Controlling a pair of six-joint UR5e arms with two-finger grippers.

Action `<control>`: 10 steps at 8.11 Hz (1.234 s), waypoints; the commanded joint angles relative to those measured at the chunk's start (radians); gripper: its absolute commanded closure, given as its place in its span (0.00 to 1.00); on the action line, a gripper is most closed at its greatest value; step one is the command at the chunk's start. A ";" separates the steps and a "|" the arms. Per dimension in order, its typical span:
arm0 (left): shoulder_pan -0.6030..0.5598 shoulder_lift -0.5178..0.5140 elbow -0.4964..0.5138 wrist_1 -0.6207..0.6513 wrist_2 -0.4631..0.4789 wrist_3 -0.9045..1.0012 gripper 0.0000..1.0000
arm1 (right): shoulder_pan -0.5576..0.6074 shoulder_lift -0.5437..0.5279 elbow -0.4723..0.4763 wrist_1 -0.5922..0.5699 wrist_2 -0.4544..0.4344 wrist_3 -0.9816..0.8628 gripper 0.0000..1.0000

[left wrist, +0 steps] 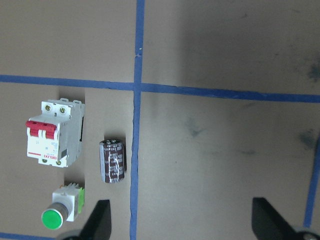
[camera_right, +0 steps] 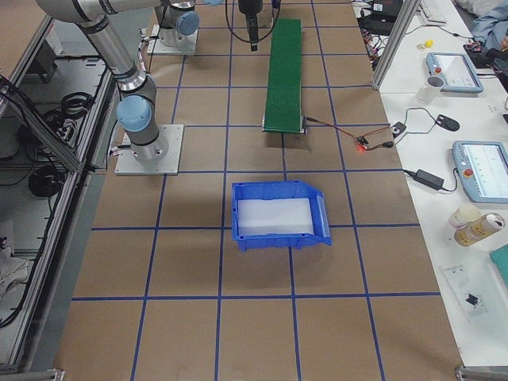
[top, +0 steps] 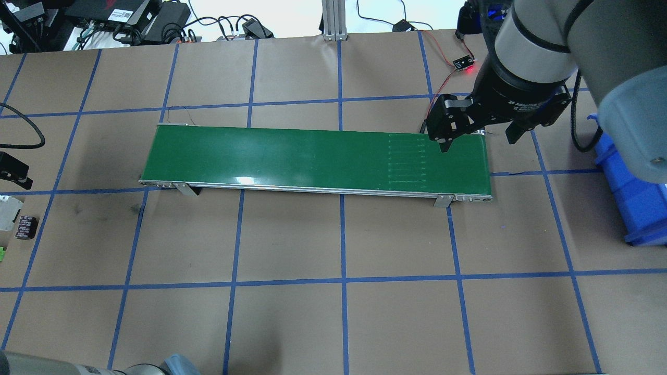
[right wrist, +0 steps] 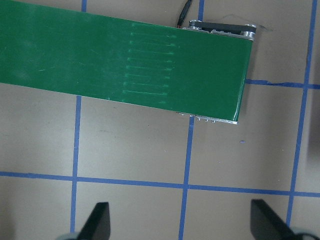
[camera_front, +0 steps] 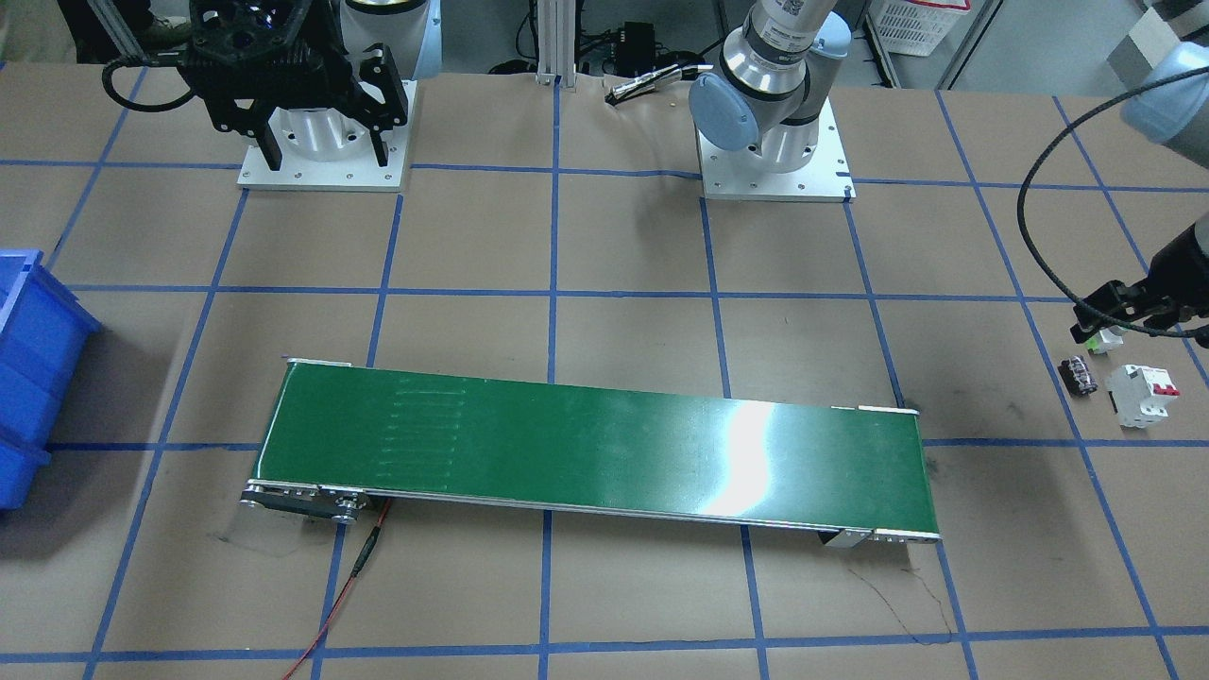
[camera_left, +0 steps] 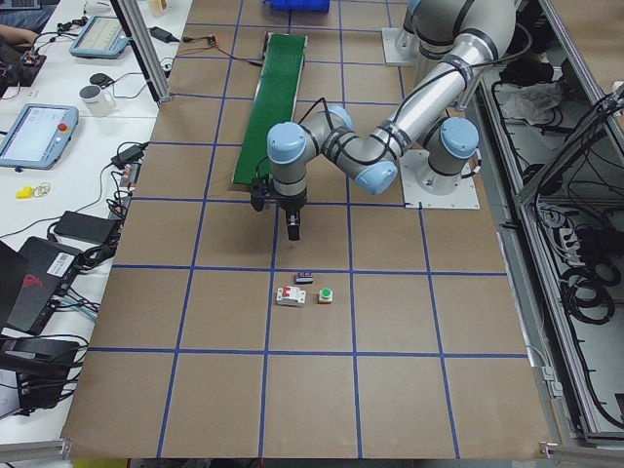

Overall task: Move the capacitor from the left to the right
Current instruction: 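Lower the left gripper over the black capacitor and close on it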

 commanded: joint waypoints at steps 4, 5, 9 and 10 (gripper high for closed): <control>0.018 -0.213 0.000 0.112 0.134 0.012 0.00 | 0.002 0.000 0.002 0.000 0.000 0.001 0.00; 0.018 -0.230 -0.002 0.115 0.151 0.012 0.00 | 0.000 0.000 0.000 -0.001 0.000 0.001 0.00; 0.033 -0.264 -0.003 0.162 0.156 0.018 0.00 | 0.000 0.000 0.000 0.002 0.000 0.001 0.00; 0.035 -0.264 -0.003 0.163 0.156 0.018 0.00 | 0.000 0.000 0.000 0.002 0.000 0.001 0.00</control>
